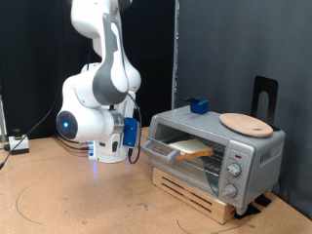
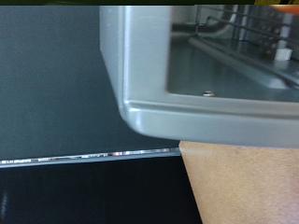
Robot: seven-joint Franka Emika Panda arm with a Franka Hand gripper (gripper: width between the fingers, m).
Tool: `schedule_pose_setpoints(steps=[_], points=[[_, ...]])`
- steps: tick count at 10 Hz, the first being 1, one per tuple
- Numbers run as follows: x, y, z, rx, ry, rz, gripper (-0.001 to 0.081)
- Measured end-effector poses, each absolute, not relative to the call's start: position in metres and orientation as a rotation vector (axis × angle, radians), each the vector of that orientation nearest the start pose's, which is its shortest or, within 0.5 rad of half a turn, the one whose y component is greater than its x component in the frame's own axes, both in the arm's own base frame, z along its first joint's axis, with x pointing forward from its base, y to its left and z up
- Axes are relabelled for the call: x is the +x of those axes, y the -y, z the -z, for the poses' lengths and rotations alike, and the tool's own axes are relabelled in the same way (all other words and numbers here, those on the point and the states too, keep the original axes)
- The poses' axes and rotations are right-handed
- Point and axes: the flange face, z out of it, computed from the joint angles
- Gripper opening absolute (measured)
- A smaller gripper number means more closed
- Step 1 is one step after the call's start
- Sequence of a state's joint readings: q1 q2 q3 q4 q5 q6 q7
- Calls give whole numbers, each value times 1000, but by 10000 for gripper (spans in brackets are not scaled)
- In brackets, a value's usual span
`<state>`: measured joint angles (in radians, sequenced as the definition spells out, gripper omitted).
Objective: Make a piece of toast with the oven
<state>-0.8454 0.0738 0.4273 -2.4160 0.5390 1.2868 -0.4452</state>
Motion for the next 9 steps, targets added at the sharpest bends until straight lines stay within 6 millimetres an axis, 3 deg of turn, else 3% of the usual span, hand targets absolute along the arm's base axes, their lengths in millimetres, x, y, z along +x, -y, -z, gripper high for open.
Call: schedule_pose_setpoints(steps=[7, 9], points=[[298, 24, -305, -1949, -123, -931, 807], [290, 19, -309, -1975, -132, -923, 807]])
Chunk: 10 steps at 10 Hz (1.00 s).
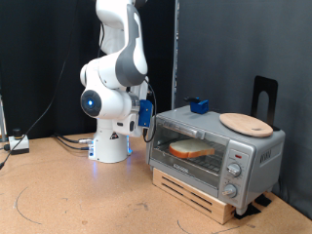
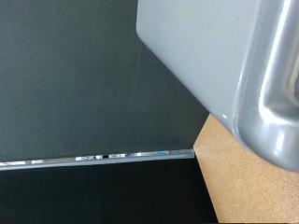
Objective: Make a piece of toast with the oven
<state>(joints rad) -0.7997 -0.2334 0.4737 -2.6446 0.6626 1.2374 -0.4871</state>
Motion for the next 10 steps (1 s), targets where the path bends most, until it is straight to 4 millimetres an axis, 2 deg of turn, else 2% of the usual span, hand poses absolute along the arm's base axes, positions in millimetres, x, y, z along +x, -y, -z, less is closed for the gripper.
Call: schedule_pose_setpoints(steps=[1, 3, 5, 7, 10], points=[[293, 21, -310, -1990, -153, -904, 807], [314, 33, -313, -2016, -274, -802, 807], [333, 46, -313, -2006, -342, -793, 807], [334, 48, -313, -2011, -315, -790, 807], [363, 67, -314, -1976, -298, -771, 807]])
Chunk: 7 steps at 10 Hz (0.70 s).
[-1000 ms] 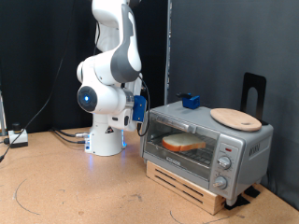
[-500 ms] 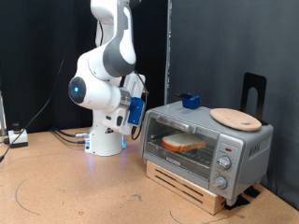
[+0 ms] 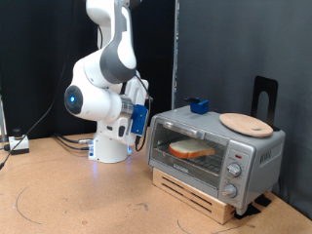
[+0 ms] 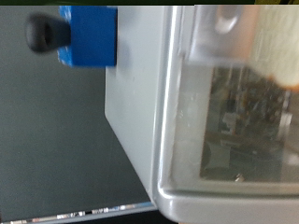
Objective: Make a piece of toast with the oven
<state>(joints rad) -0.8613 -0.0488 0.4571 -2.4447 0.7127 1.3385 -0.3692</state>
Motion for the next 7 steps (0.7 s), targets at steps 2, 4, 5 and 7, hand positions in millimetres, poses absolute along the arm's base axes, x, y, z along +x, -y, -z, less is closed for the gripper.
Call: schedule_pose_setpoints(steps=[2, 4, 5, 7], points=[[383, 85, -312, -1948, -336, -771, 807], [402, 103, -307, -1937, -402, -750, 807], [408, 110, -303, -1926, -426, -749, 807], [406, 107, -304, -1913, -393, -756, 807]])
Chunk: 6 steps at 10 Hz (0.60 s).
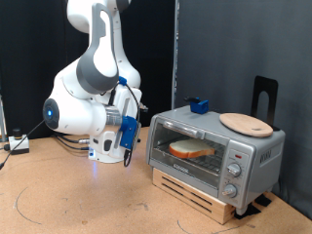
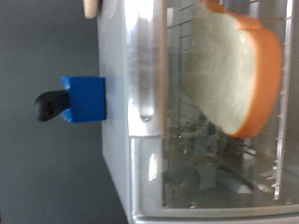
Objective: Make a piece of toast with the oven
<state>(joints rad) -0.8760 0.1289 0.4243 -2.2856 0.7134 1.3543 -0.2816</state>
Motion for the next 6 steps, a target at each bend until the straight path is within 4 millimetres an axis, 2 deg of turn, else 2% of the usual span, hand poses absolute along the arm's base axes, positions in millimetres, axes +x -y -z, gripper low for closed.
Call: schedule_pose_setpoints(steps=[3, 6], points=[[420, 88, -300, -1840, -404, -774, 807], [453, 69, -284, -1838, -483, -779, 807]])
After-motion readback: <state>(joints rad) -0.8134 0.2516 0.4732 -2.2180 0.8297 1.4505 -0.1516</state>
